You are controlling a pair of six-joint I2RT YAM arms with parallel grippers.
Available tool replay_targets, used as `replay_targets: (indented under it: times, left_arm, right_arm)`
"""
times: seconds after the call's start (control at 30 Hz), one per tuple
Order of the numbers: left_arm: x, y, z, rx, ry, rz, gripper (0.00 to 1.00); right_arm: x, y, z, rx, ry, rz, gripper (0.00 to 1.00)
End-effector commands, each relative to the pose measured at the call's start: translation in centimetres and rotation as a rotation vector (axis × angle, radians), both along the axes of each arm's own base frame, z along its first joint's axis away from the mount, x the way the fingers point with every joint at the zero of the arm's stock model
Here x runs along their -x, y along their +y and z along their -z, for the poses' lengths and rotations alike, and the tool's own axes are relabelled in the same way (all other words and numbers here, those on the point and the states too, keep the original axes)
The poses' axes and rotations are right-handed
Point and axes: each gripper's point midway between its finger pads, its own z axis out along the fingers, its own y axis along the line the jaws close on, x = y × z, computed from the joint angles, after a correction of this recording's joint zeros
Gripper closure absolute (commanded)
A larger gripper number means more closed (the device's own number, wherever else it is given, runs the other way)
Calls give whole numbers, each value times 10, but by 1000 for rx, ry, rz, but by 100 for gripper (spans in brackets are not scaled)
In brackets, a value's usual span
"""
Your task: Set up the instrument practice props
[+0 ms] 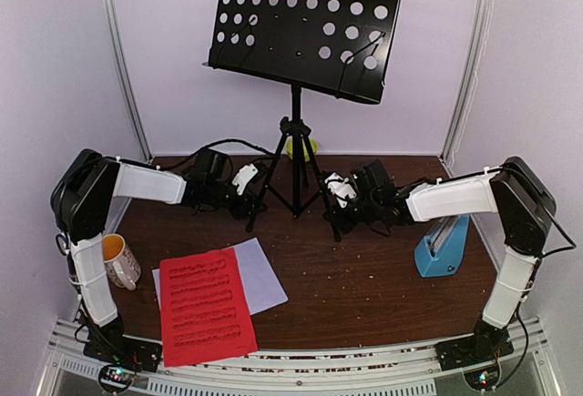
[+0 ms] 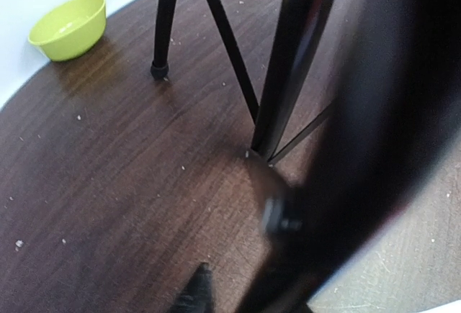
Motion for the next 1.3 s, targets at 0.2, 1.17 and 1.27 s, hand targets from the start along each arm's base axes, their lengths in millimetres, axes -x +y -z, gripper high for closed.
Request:
replay_targets:
  times: [0.2,1.17,1.27]
  left_arm:
    - [-2,12,-1,-20,-43,-43,100]
    - [-5,59,29,-80,36,-214,100]
    - [-16,52,24,-55,36,-220,100]
  right_arm:
    - [-7,-10,0,14,0,60,100]
    - [12,-70,30,113,115,242,100]
    - [-1,-58,26,123,98,210,100]
